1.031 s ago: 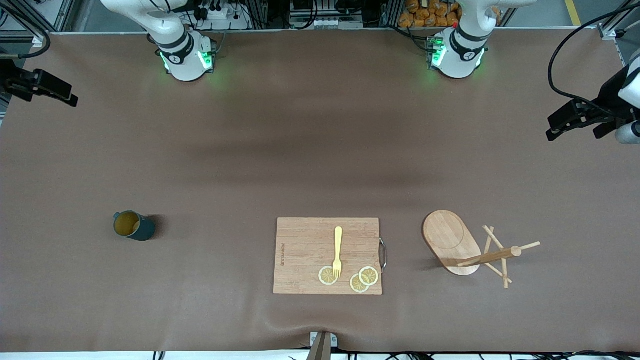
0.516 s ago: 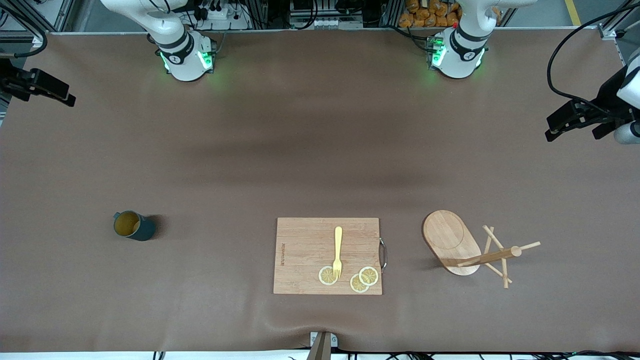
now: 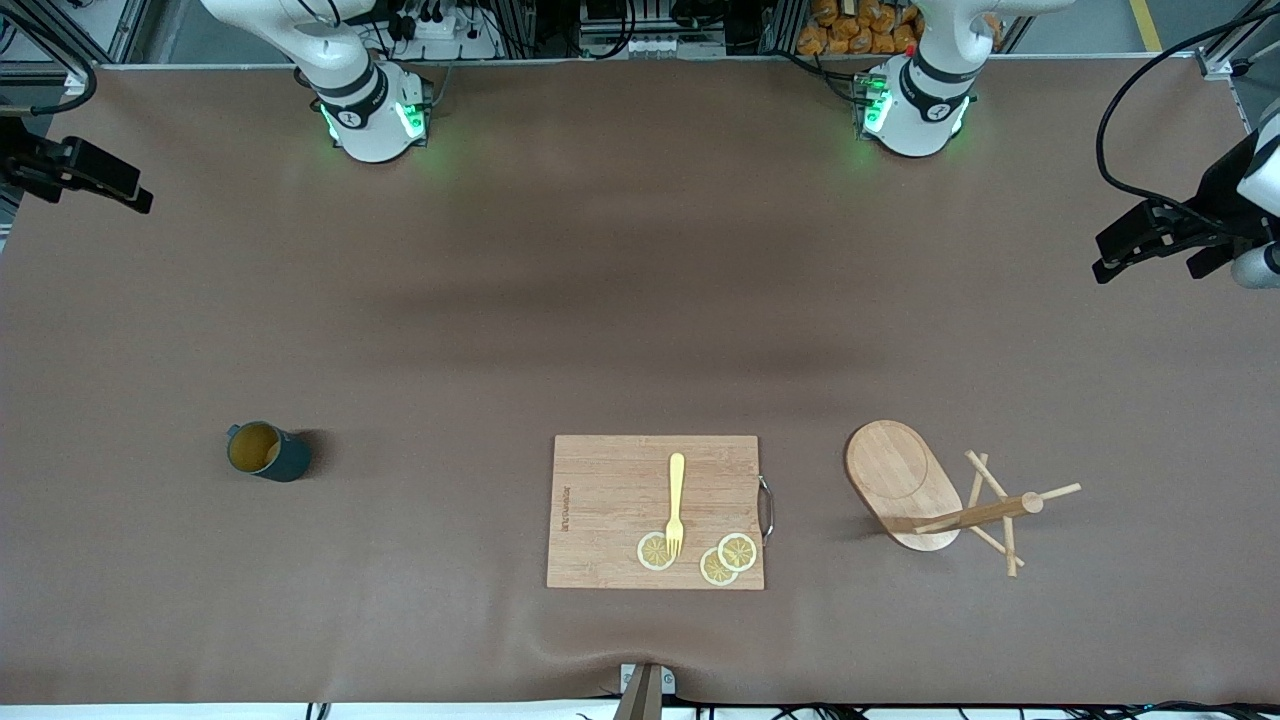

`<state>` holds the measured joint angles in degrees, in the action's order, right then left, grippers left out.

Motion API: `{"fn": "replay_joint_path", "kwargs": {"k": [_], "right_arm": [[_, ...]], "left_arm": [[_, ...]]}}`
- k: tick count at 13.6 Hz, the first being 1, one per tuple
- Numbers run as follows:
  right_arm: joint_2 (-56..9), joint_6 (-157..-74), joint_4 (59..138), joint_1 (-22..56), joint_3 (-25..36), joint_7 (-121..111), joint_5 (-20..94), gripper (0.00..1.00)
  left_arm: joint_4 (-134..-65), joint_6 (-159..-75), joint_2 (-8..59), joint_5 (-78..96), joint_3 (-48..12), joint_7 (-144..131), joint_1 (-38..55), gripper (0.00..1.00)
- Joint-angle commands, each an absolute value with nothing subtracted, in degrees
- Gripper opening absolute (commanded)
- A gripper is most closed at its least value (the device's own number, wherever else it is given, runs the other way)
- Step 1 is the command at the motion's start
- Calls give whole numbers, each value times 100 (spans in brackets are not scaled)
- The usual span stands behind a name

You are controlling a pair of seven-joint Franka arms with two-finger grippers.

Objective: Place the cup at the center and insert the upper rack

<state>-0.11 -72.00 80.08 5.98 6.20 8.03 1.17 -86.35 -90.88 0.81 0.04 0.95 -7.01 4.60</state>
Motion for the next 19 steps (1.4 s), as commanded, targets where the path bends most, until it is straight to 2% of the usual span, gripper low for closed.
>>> {"fn": "replay_joint_path", "kwargs": {"k": [1, 13, 16, 19], "right_arm": [[-17, -7172, 7928, 554, 607, 756, 176, 100], [-44, -7198, 7928, 519, 615, 747, 123, 100], [-79, -7689, 7928, 518, 633, 747, 88, 100], [-79, -7664, 7937, 554, 633, 738, 97, 100]], "left_arm": [[-8578, -9088, 105, -35, 79, -747, 448, 100], [-8596, -9097, 123, -35, 97, -721, 439, 100], [-8596, -9105, 141, -35, 88, -721, 448, 100], [-8596, -9105, 202, -44, 79, -773, 527, 100]]}}
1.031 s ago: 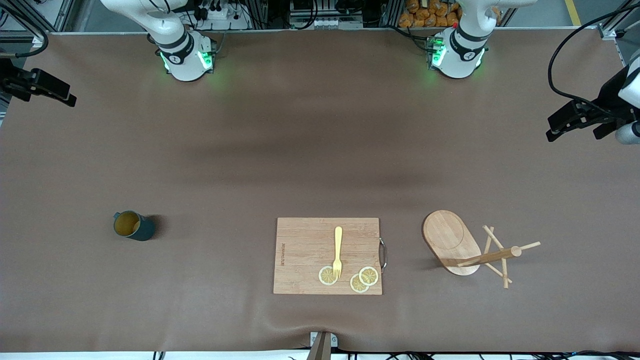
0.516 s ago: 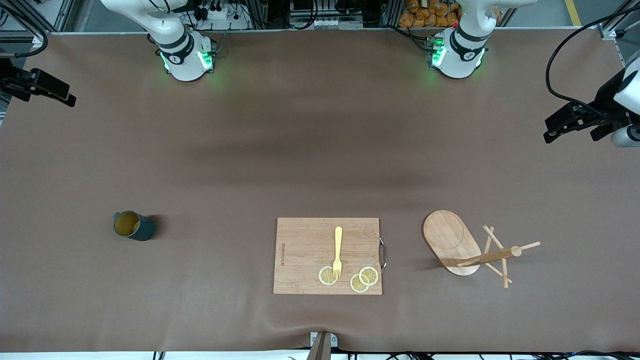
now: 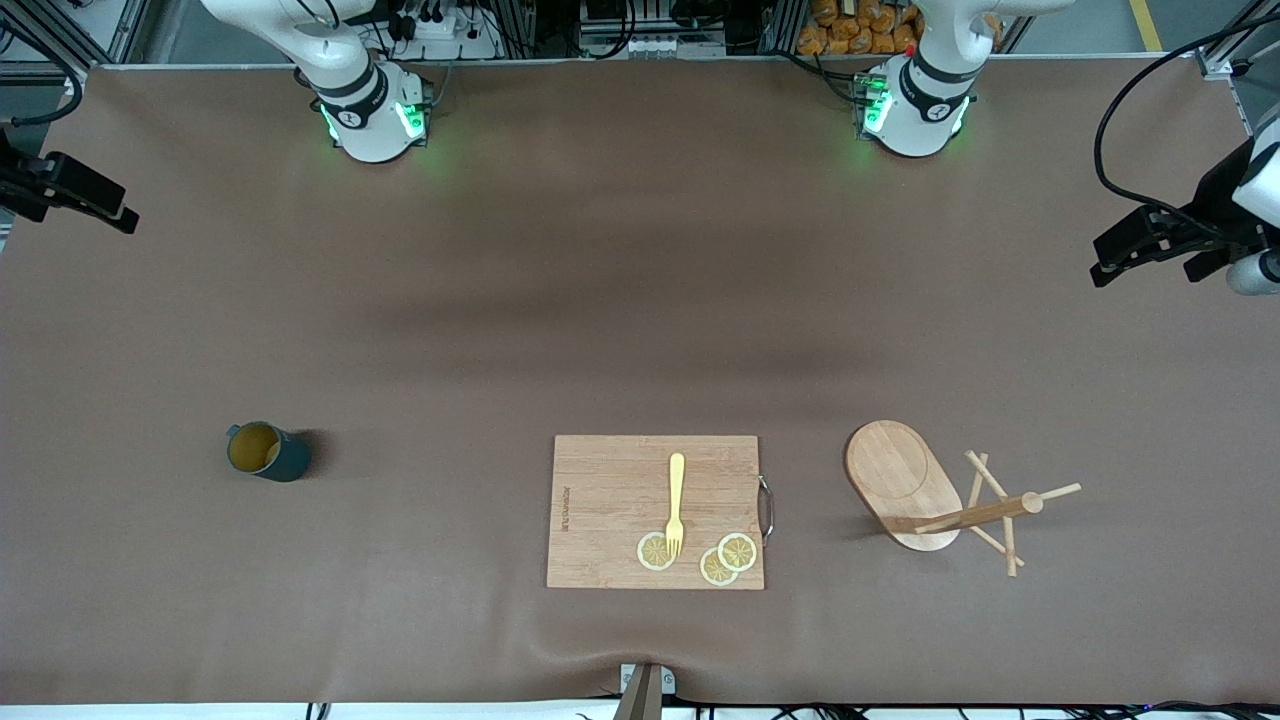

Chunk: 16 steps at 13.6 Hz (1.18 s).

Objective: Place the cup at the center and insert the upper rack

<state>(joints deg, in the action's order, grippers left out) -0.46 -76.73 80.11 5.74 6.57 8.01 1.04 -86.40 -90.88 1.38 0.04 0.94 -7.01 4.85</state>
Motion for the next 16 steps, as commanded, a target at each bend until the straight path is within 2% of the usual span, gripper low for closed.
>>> {"fn": "replay_joint_path", "kwargs": {"k": [1, 16], "right_arm": [[-70, -7629, 7937, 562, 624, 747, 97, 100], [-18, -7365, 7770, 571, 606, 747, 149, 100]], "left_arm": [[-8587, -9105, 202, -44, 70, -791, 545, 100], [-8578, -9105, 352, -79, -158, -1019, 580, 100]]}}
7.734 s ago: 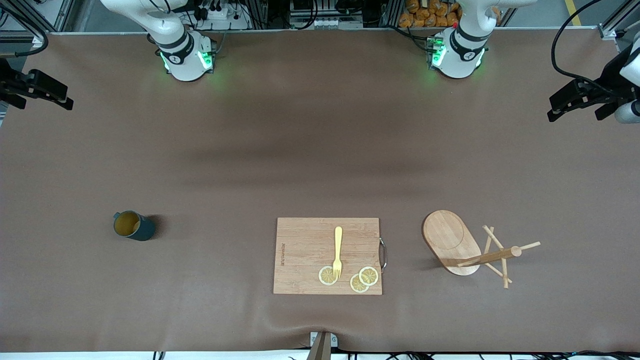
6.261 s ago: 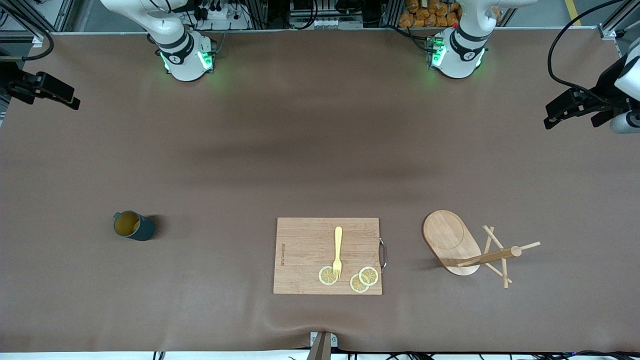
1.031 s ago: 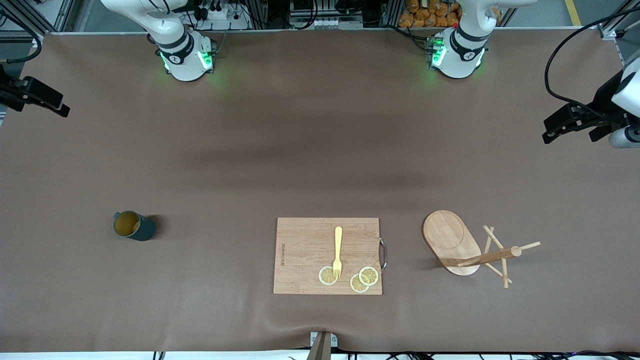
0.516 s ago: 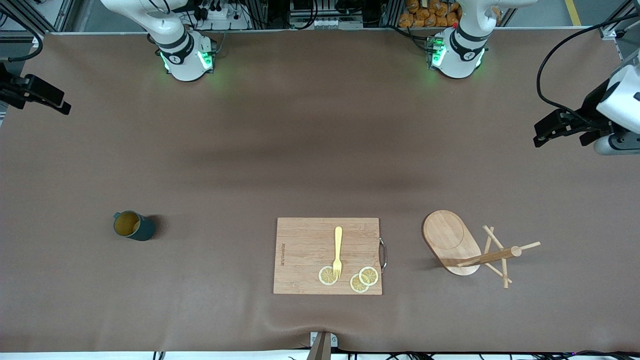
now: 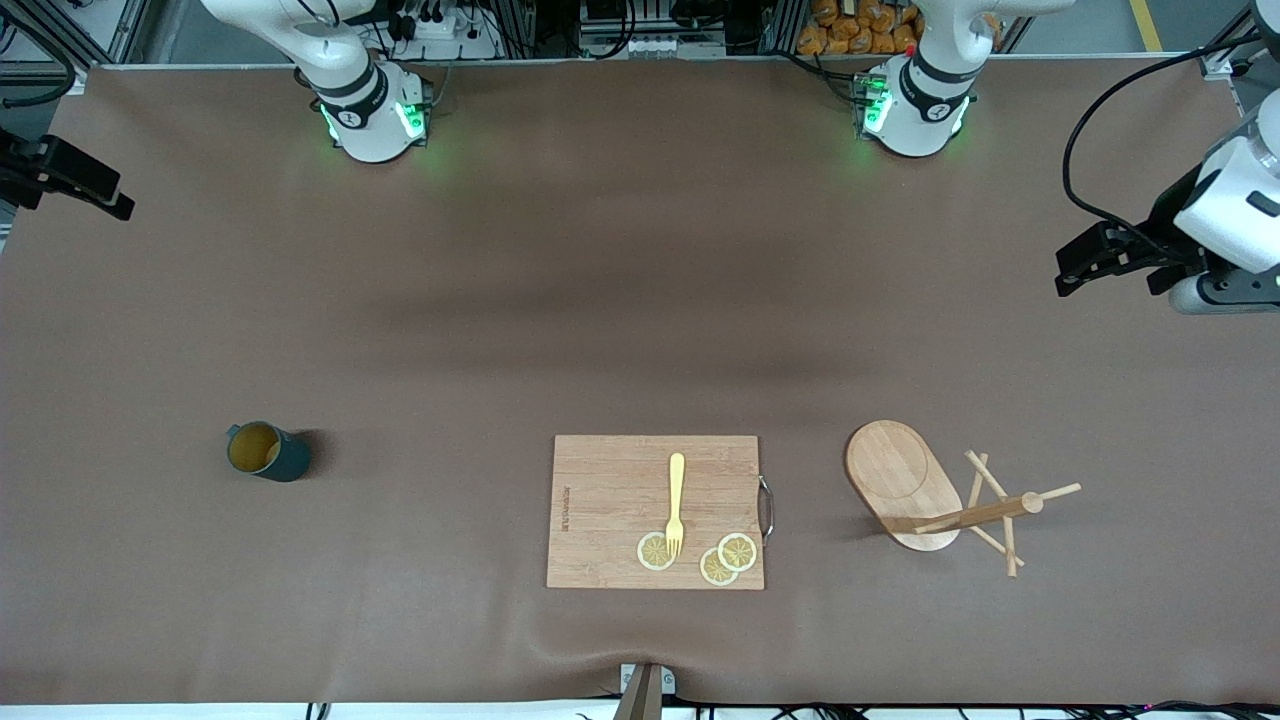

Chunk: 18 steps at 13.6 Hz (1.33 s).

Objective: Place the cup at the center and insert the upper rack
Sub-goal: 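Reach the right gripper to the teal mug while the left gripper shifts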

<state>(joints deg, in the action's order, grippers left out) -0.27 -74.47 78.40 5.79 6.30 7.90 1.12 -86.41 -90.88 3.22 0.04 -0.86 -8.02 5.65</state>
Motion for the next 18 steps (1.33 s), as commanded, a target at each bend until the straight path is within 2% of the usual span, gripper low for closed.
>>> {"fn": "replay_joint_path", "kwargs": {"k": [1, 5, 18], "right_arm": [[-18, -7365, 7770, 554, 615, 747, 158, 100], [-18, -7356, 7770, 562, 589, 747, 123, 100], [-9, -7058, 7550, 554, 598, 738, 167, 100]], "left_arm": [[-8569, -9105, 386, -79, -167, -1098, 589, 100], [-8569, -9105, 510, -88, -343, -1388, 650, 100], [-8587, -9272, 519, -70, -352, -1406, 633, 100]]}}
